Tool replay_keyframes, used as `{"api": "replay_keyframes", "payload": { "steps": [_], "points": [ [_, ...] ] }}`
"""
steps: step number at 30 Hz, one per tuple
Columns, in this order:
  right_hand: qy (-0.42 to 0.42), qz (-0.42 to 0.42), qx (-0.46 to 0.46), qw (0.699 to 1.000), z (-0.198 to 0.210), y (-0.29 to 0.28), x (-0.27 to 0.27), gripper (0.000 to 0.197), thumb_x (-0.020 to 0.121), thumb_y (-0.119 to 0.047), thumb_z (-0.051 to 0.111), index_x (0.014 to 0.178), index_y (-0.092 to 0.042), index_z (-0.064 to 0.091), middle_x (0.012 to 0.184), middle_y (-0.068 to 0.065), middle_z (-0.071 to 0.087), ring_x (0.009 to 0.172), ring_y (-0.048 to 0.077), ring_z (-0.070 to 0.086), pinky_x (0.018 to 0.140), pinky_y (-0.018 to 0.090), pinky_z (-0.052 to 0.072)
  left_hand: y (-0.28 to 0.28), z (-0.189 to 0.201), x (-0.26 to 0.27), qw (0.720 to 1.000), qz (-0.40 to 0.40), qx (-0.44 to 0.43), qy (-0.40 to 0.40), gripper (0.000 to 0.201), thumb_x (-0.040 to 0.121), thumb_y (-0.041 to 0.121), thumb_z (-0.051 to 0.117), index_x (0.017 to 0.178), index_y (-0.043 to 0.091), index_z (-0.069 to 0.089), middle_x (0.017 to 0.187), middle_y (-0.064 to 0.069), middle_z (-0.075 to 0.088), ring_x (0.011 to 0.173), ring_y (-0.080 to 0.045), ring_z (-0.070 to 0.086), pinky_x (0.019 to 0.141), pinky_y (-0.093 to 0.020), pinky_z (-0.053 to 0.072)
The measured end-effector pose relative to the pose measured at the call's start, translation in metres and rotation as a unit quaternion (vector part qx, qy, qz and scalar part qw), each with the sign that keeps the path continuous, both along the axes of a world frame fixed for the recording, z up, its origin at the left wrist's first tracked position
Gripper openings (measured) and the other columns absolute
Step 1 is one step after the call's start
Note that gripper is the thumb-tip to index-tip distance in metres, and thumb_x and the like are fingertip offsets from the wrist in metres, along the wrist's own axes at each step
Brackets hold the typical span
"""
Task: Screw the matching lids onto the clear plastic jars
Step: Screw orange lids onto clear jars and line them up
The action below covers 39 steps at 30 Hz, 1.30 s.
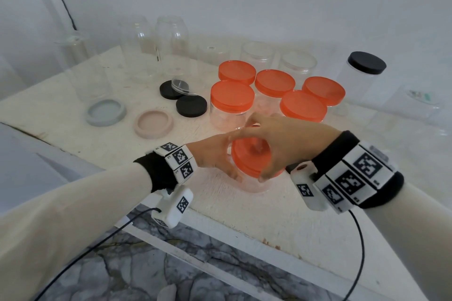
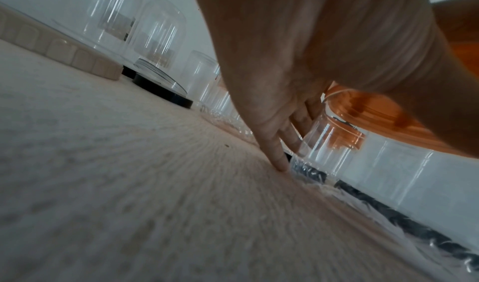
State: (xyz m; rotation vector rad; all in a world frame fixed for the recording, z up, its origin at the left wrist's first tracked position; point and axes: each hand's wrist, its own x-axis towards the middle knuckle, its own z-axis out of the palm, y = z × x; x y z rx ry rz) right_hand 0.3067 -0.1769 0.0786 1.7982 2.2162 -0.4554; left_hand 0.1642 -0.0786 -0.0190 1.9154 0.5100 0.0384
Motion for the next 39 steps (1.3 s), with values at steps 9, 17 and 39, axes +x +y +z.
{"api": "replay_keyframes", "payload": {
  "steps": [9,17,39],
  "points": [
    [-0.008,-0.017,0.081,0.997,-0.01,0.0,0.004,0.089,0.055,-0.072,0.066,0.134,-0.046,0.032,0.113,-0.007,0.04,0.09,0.012,0.041,0.059,0.021,0.031,0.002,0.0,-0.001,0.999,0.026,0.042,-0.007,0.081,0.058,0.01,0.087,0.121,0.033,0.04,0.112,0.025,0.052,0.104,0.014,0.049,0.088,-0.006,0.041],
    [-0.007,-0.047,0.097,0.994,-0.014,-0.003,0.0,0.088,0.058,-0.068,0.067,0.135,-0.043,0.032,0.109,-0.008,0.035,0.093,0.012,0.036,0.069,0.026,0.035,-0.003,0.006,-0.002,0.998,0.028,0.058,-0.007,0.079,0.059,0.01,0.087,0.119,0.032,0.041,0.11,0.022,0.053,0.102,0.011,0.05,0.083,-0.007,0.042],
    [0.05,-0.346,0.324,0.879,-0.008,-0.108,0.11,0.09,0.06,-0.049,0.075,0.139,-0.039,0.031,0.141,-0.011,0.023,0.124,0.021,0.027,0.079,0.037,0.039,-0.007,0.038,0.124,0.925,0.033,0.361,-0.114,0.075,0.079,0.031,0.072,0.141,0.018,0.033,0.15,-0.001,0.027,0.138,-0.015,0.024,0.114,-0.034,0.023]
  ]
}}
